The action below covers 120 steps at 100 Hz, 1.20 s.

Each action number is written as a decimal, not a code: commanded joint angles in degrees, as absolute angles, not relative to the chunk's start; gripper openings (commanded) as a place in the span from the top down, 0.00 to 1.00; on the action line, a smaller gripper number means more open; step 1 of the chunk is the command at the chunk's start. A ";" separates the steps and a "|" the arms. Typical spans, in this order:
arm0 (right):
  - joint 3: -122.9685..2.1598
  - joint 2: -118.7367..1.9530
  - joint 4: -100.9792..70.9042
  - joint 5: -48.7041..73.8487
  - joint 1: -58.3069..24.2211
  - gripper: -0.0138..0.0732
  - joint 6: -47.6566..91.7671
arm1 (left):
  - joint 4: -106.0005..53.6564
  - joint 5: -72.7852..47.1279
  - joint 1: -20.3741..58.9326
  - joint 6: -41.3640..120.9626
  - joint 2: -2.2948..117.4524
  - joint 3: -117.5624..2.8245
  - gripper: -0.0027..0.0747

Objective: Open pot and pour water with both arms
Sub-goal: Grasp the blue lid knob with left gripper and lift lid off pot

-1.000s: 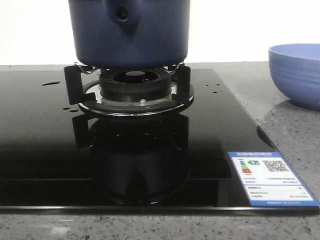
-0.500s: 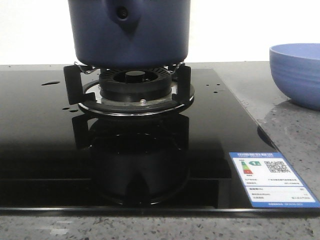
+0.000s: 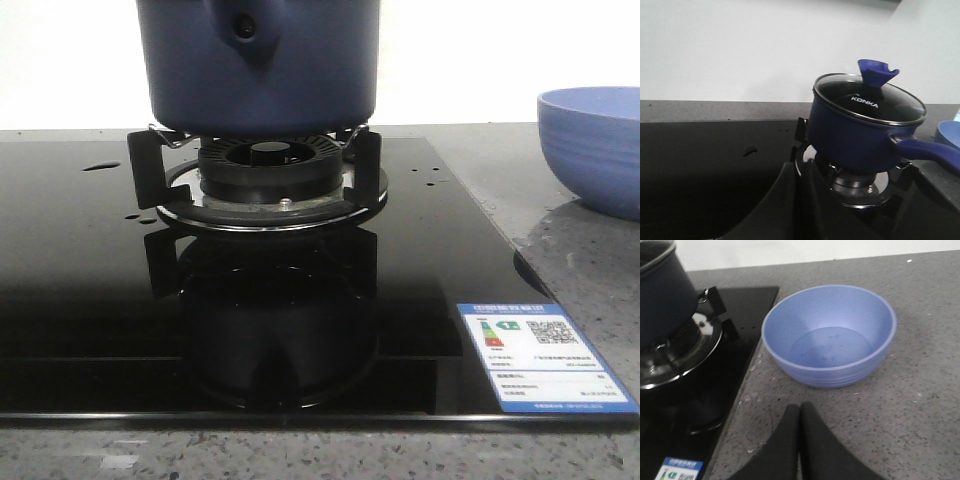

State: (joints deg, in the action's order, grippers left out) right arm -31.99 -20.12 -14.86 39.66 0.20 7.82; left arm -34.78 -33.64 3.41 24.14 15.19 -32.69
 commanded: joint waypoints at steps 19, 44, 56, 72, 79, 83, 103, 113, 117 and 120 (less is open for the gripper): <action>-35.88 -22.71 -17.10 36.27 -3.54 0.52 10.70 | -50.97 -31.56 7.43 36.35 24.11 -37.98 0.53; -35.88 -22.71 -17.50 36.83 -3.52 0.28 10.70 | -71.37 -34.66 8.66 55.25 33.16 -39.62 0.36; -35.88 -22.71 -17.50 36.83 -3.52 0.28 10.70 | -79.83 -36.26 8.66 65.17 37.97 -40.81 0.40; -35.88 -22.71 -17.50 36.83 -3.52 0.28 10.70 | -85.37 -38.81 8.66 72.96 45.72 -44.23 0.41; -35.88 -22.71 -17.50 36.83 -3.52 0.28 10.70 | -86.05 -39.91 8.66 75.17 49.23 -46.27 0.41; -35.88 -22.71 -17.50 36.83 -3.52 0.28 10.70 | -86.09 -40.27 8.66 76.11 51.51 -47.61 0.41; -35.88 -22.71 -17.50 36.83 -3.52 0.28 10.70 | -86.09 -40.80 8.90 77.65 61.11 -53.83 0.41; -35.88 -22.71 -17.50 36.83 -3.52 0.28 10.70 | -86.09 -41.21 10.43 79.89 65.25 -56.62 0.41; -35.88 -22.71 -17.50 36.83 -3.52 0.28 10.70 | -86.09 -41.21 11.39 81.08 66.85 -57.75 0.41; -35.88 -22.71 -17.50 36.83 -3.52 0.28 10.70 | -86.09 -41.05 12.05 81.91 67.86 -58.46 0.41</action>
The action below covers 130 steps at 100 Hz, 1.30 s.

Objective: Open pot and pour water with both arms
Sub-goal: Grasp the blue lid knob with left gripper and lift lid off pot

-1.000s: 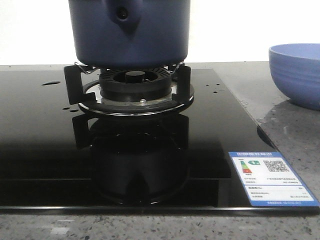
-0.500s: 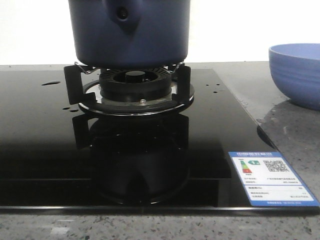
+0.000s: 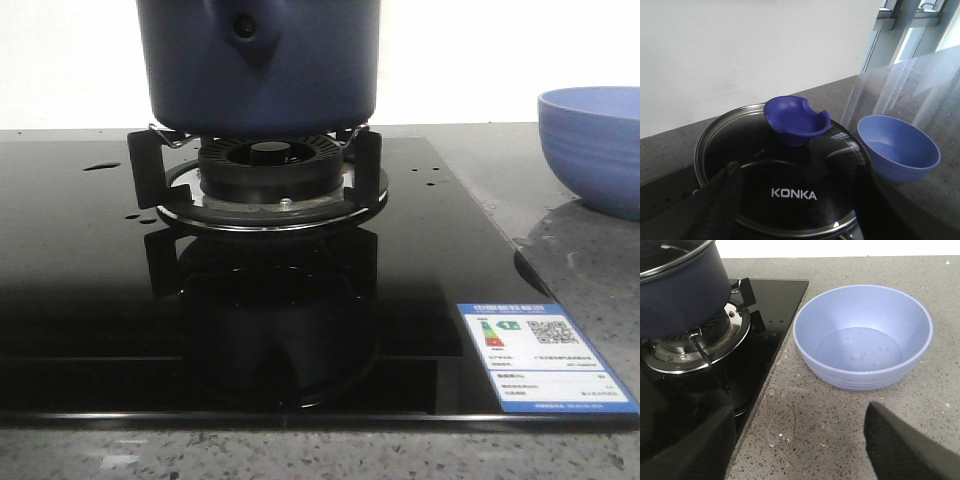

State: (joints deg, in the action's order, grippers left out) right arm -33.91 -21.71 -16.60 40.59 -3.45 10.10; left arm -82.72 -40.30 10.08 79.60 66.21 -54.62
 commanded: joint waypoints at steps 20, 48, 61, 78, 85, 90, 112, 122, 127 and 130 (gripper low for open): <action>-35.88 -22.71 -17.50 36.83 -3.52 0.28 10.70 | -85.86 -38.39 15.28 84.03 74.38 -62.79 0.40; -35.88 -22.71 -17.50 36.83 -3.52 0.28 10.70 | -85.86 -37.39 17.29 84.07 80.56 -67.38 0.28; -35.88 -22.71 -17.72 36.83 -3.52 0.28 10.70 | -86.12 -37.53 17.42 84.07 82.48 -69.03 0.28; -35.88 -22.71 -17.84 36.83 -3.52 0.28 10.70 | -86.12 -37.16 18.92 85.31 84.10 -70.66 0.28; -35.88 -22.71 -18.09 36.83 -3.52 0.28 10.70 | -86.12 -36.98 19.75 86.24 84.73 -71.13 0.28; -35.88 -22.71 -18.10 36.83 -3.52 0.28 10.70 | -85.98 -36.85 20.31 87.12 85.09 -71.58 0.28; -35.88 -22.71 -18.20 36.83 -3.52 0.28 10.70 | -85.88 -35.20 20.58 87.67 85.75 -71.81 0.36; -35.88 -22.71 -18.20 36.83 -3.52 0.28 10.70 | -85.88 -35.20 20.58 87.67 85.75 -71.81 0.45; -35.88 -22.71 -18.20 36.83 -3.52 0.28 10.70 | -85.88 -35.20 20.58 87.67 85.75 -71.81 0.48; -35.88 -22.71 -18.20 36.83 -3.52 0.28 10.70 | -85.88 -35.20 20.58 87.67 85.75 -71.81 0.50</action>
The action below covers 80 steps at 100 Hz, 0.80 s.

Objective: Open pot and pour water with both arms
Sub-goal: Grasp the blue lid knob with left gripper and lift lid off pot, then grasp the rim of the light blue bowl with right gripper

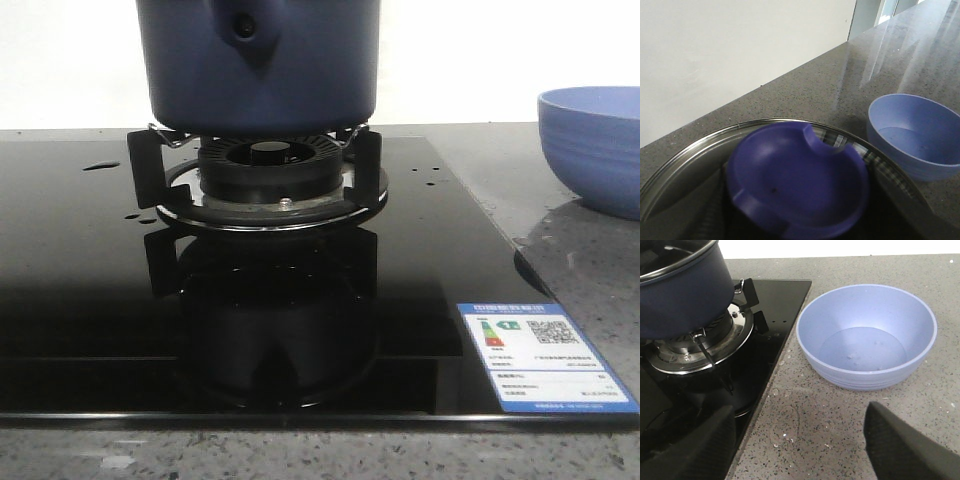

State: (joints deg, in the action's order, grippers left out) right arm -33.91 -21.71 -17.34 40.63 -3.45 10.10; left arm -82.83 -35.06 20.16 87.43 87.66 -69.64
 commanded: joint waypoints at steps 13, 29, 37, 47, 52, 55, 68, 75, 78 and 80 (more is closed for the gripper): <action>-35.88 -22.71 -18.31 36.97 -3.52 0.28 10.70 | -85.88 -35.47 20.58 87.67 85.75 -71.81 0.52; -35.88 -23.09 -18.42 38.52 -3.52 0.28 10.70 | -85.88 -35.47 20.47 87.67 85.51 -71.81 0.52; -36.14 -24.08 -18.42 38.94 -3.52 0.28 10.70 | -86.03 -35.47 19.92 87.67 85.18 -72.11 0.52; -37.93 -26.85 -17.69 39.92 -3.52 0.28 10.70 | -86.32 -35.69 18.59 87.67 84.41 -72.86 0.52; -39.48 -28.66 -16.34 40.71 -3.52 0.28 9.80 | -86.45 -35.69 17.93 87.67 83.79 -73.13 0.52; -40.53 -29.83 -14.92 41.28 -3.52 0.28 8.64 | -86.58 -35.69 17.40 87.67 83.41 -73.37 0.52; -46.90 -36.24 -5.17 45.75 -2.82 0.28 0.32 | -86.81 -35.81 14.50 87.67 81.27 -73.76 0.52; -50.96 -40.34 -1.33 49.66 -2.03 0.28 -1.85 | -86.81 -35.91 12.49 87.67 80.15 -73.76 0.52; -52.58 -42.09 -0.48 51.19 -1.69 0.28 -2.11 | -86.81 -35.90 11.54 87.67 79.67 -73.76 0.52; -53.81 -43.45 0.00 52.27 -1.40 0.28 -2.11 | -86.81 -36.02 11.16 87.67 79.37 -73.76 0.52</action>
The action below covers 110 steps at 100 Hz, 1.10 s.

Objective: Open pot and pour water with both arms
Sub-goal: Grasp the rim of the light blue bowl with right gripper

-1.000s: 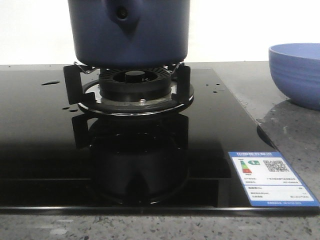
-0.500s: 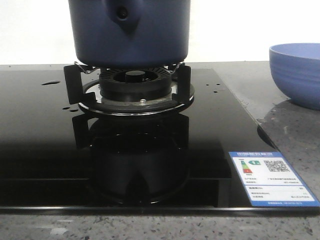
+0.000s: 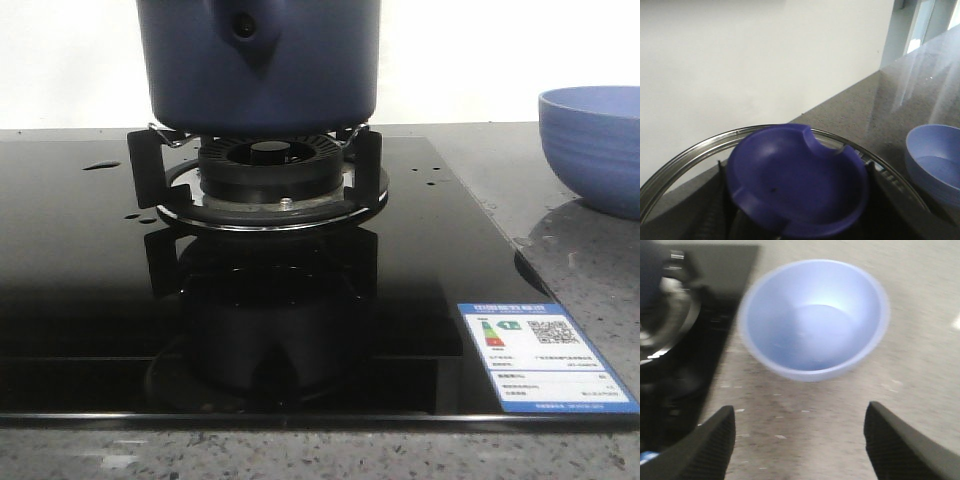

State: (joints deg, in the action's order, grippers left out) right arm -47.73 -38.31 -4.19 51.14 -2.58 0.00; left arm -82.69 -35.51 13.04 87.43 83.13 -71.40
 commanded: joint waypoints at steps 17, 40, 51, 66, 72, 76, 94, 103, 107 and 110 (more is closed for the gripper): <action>-62.09 -54.62 0.00 56.81 0.91 0.28 -2.11 | -86.81 -37.39 6.64 87.67 77.35 -73.76 0.52; -67.71 -68.41 0.00 56.95 3.93 0.28 -2.11 | -86.81 -38.59 1.93 87.67 75.85 -73.76 0.52; -68.30 -73.56 0.30 56.46 5.43 0.28 -2.01 | -86.81 -38.48 1.56 87.67 75.83 -73.76 0.52; -68.51 -77.75 0.00 53.64 6.77 0.29 -1.32 | -86.81 -38.37 1.56 87.67 75.83 -73.76 0.52; -68.51 -79.12 0.00 52.25 6.86 0.35 -0.67 | -86.81 -37.96 1.56 87.67 75.83 -73.76 0.52; -68.51 -79.87 0.00 51.81 6.86 0.42 -0.54 | -86.81 -37.96 1.56 87.67 75.83 -73.76 0.52; -68.51 -83.12 0.00 49.65 6.86 0.72 -0.54 | -86.81 -36.86 1.56 87.67 75.83 -73.76 0.52; -68.51 -83.83 0.00 48.75 6.86 0.82 -0.54 | -86.81 -36.13 1.56 87.67 75.83 -73.76 0.52; -68.51 -83.90 0.00 48.65 6.86 0.86 -0.54 | -86.81 -35.48 1.56 87.67 75.83 -73.76 0.52; -68.51 -83.90 0.00 48.65 6.86 0.89 -0.54 | -86.81 -35.37 1.56 87.67 75.83 -73.76 0.52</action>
